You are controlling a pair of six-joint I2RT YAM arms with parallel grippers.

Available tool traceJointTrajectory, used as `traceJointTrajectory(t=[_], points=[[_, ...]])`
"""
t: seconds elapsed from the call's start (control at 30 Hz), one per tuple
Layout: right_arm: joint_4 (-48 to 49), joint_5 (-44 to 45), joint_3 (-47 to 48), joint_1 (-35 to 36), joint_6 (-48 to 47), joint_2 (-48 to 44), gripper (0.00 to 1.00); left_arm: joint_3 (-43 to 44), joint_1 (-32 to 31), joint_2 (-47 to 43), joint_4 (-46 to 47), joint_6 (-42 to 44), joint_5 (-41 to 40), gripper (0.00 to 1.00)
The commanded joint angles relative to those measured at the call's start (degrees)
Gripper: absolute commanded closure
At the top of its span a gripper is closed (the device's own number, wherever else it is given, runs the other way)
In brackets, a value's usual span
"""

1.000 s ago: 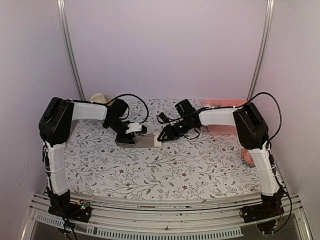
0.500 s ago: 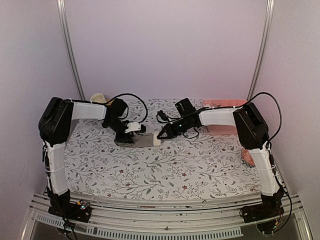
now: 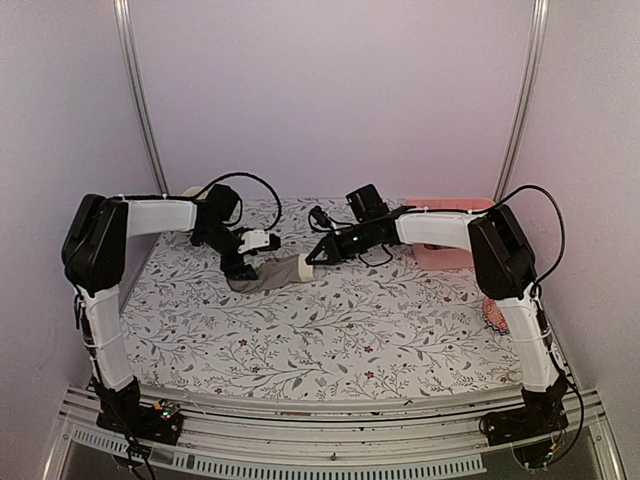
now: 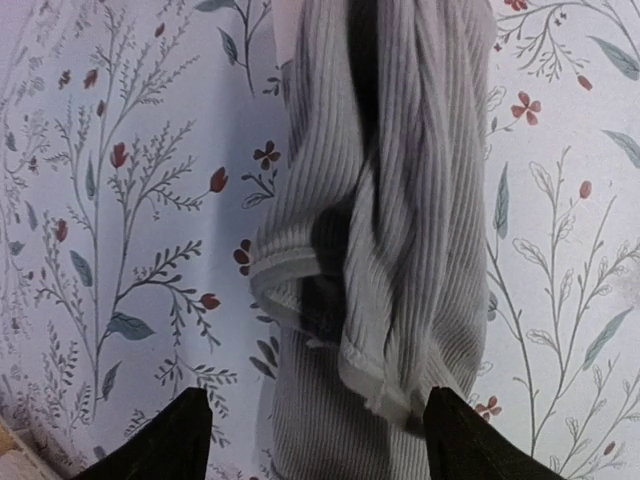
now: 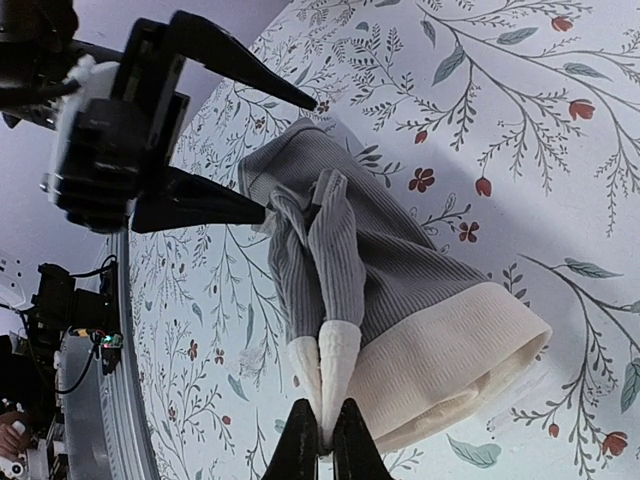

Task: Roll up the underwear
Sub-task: Fold the underwear at the center of the board.

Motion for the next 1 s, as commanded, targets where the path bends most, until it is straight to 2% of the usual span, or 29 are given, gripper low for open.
traceJointTrajectory(t=[0.0, 0.1, 0.3, 0.53, 0.97], points=[[-0.98, 0.97, 2.65, 0.11, 2.0, 2.11, 0.98, -0.54, 1.35, -7.13, -0.62, 0.76, 2.75, 0.21], [-1.8, 1.68, 4.42, 0.08, 2.45, 3.26, 0.98, -0.27, 1.17, -8.47, -0.77, 1.58, 3.25, 0.12], [-3.08, 3.08, 7.58, 0.02, 2.86, 6.02, 0.98, 0.74, -0.25, -8.64, -0.1, 0.12, 2.93, 0.08], [-3.25, 3.4, 9.24, -0.8, 4.41, 8.08, 0.97, -4.67, -6.03, -7.9, 12.08, -3.77, -2.69, 0.18], [-4.27, 3.31, 9.37, -1.94, 4.36, 8.96, 0.96, -0.4, -8.57, 2.83, 17.87, -8.13, -11.31, 0.29]])
